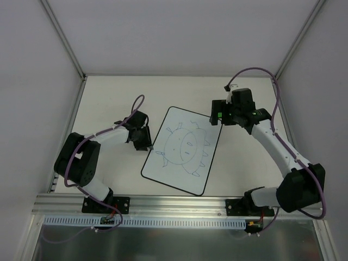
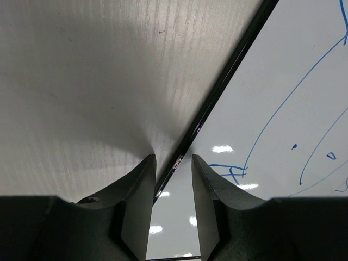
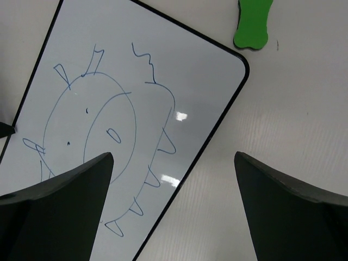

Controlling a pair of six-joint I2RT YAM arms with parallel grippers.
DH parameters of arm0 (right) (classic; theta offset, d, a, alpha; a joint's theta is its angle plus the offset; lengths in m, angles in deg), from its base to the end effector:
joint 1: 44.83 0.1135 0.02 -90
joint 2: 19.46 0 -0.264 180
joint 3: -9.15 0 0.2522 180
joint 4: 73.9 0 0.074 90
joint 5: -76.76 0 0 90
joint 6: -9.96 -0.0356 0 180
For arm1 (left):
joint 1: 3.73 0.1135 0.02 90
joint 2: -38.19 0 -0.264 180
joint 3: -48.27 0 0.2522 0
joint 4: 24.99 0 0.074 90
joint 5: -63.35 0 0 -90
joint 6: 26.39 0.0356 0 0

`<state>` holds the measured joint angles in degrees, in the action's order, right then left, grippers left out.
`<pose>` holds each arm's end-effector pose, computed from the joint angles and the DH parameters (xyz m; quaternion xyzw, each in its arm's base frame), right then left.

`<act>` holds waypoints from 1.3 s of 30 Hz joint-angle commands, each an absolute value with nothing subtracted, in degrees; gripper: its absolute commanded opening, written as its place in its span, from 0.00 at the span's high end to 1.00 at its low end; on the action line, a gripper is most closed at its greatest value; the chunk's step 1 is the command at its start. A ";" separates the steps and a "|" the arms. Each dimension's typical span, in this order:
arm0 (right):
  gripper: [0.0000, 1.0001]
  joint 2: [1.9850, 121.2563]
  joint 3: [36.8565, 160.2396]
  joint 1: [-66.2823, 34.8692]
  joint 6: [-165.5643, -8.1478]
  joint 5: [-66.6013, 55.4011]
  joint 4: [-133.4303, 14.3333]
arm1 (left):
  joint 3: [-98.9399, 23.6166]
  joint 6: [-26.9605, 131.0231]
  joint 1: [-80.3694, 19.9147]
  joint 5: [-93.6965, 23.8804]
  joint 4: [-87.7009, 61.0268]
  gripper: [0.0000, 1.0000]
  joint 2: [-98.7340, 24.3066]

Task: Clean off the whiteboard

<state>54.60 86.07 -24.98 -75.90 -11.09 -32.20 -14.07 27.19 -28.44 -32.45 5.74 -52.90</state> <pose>0.2674 0.0979 0.3112 -0.1953 0.8805 0.0758 0.4253 0.2726 -0.1294 0.1619 -0.0850 0.9598 -0.1757 0.2015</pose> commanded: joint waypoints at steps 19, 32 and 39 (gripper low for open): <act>0.18 94.87 113.17 -35.78 -75.65 -6.03 -38.61 | -17.26 34.87 -29.56 -26.91 9.42 0.64 -54.53; 0.29 102.88 117.92 -36.66 -77.40 -5.68 -36.24 | -16.82 33.99 -31.76 -25.50 9.68 0.64 -55.32; 0.40 103.32 118.28 -36.57 -78.11 -6.65 -36.24 | -16.73 33.73 -32.29 -25.42 9.77 0.64 -54.88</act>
